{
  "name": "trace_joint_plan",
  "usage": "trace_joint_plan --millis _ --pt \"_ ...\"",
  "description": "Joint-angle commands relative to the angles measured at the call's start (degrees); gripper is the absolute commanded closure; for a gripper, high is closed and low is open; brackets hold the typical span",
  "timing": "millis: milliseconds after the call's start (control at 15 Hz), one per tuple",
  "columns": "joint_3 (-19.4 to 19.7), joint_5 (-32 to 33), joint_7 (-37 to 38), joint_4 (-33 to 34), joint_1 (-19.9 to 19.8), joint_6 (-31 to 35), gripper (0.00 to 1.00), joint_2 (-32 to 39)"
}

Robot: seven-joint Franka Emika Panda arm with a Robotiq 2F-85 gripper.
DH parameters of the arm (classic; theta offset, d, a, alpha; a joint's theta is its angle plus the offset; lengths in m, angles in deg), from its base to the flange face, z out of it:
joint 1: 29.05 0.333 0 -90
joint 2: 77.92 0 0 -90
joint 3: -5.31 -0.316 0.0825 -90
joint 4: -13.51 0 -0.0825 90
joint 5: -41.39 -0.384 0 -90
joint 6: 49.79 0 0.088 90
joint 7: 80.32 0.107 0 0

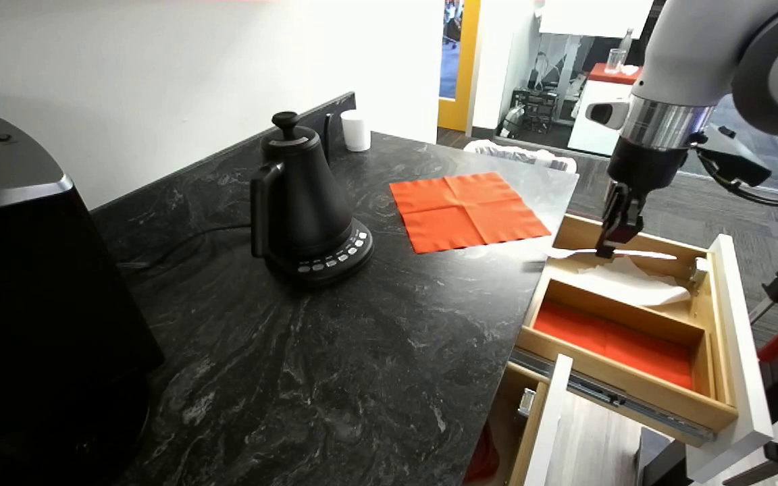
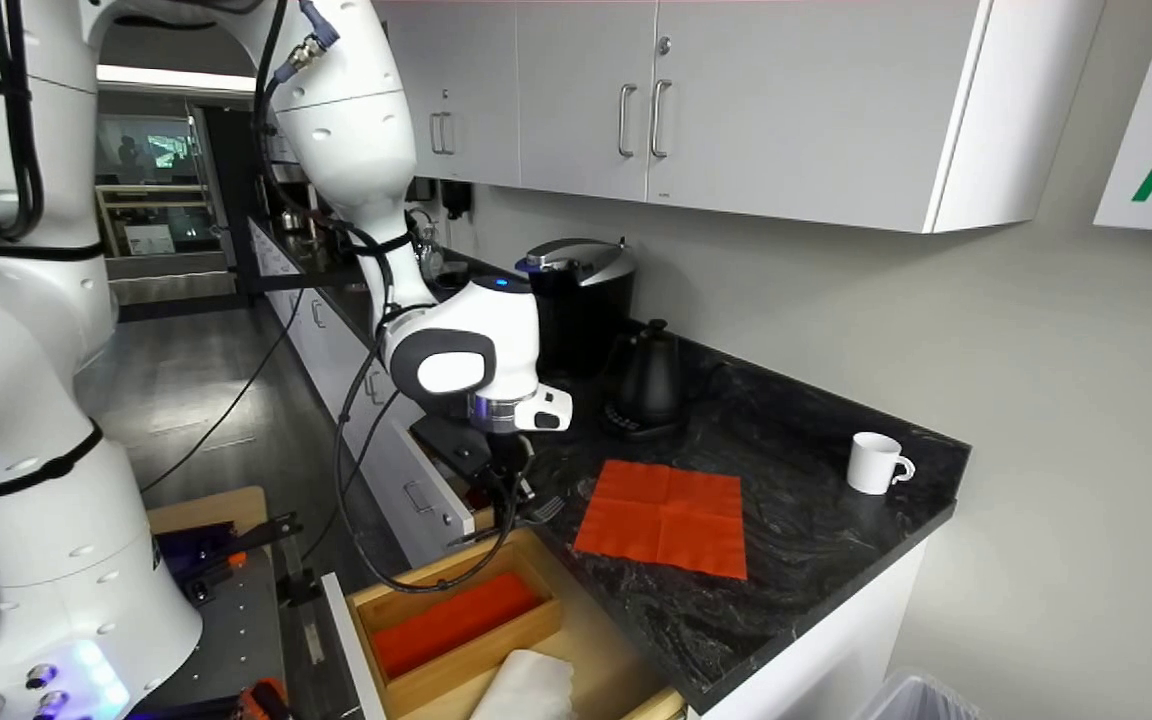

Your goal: Put the fork in the drawer

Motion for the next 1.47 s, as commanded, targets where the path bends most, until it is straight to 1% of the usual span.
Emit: trace_joint_plan --millis 0,200,333,600,867,1000,1200,1400 --pt "-2.15 -2.28 -6.57 -4.95 -1.99 -4.70 0.97 -5.83" --pt "0.11 -0.98 -7.36 -6.33 -0.13 -7.31 0.97 -6.64" --pt "2.19 1.01 -5.59 -6.22 1.18 -8.51 0.97 -5.90" --pt "7.46 6.26 0.73 -4.50 4.04 -7.74 0.97 -2.82" --pt "12.29 11.32 9.36 -2.07 7.23 -8.08 0.97 -0.27" --pt "12.38 10.95 10.49 -0.92 7.63 -9.66 0.97 0.64" --pt "9.69 7.53 7.48 0.13 6.22 -10.52 0.97 2.01" --pt "7.53 5.16 7.08 1.48 6.14 -11.59 0.97 3.41"
